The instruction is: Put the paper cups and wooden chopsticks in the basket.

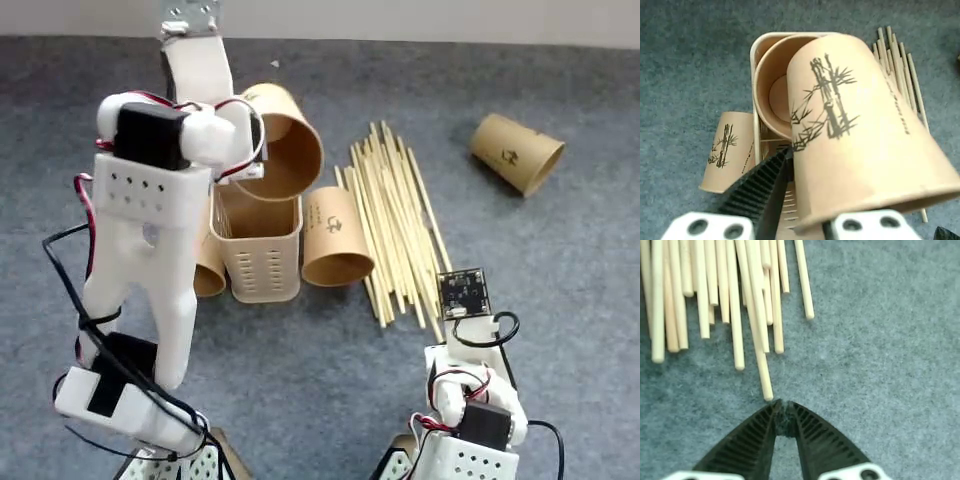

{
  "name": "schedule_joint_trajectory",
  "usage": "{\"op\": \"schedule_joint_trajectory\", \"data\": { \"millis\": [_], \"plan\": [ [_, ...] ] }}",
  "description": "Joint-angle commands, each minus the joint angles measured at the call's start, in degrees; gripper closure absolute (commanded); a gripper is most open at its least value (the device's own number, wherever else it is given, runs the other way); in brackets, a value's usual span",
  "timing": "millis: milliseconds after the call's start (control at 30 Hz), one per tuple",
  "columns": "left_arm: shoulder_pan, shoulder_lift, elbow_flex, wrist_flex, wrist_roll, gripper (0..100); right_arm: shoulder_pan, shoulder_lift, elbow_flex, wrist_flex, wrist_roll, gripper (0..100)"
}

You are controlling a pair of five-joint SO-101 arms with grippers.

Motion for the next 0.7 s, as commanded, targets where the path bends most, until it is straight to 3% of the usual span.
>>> {"op": "schedule_joint_trajectory", "data": {
  "millis": [0, 433, 567, 667],
  "plan": [
    [-3.7, -0.4, 2.4, 0.4, 0.8, 82, 0.7, -0.3, 8.3, -0.8, 0.4, 99.2],
    [-10.3, -9.2, -5.8, -2.2, -1.1, 81, 0.6, -0.3, 8.3, -0.9, 0.4, 99.2],
    [-18.6, -12.0, -12.5, -4.7, -11.9, 81, 0.7, -0.3, 8.3, -0.9, 0.4, 99.2],
    [-23.3, -14.0, -13.2, -1.1, -30.9, 82, 0.7, -0.3, 8.3, -0.9, 0.4, 99.2]
  ]
}}
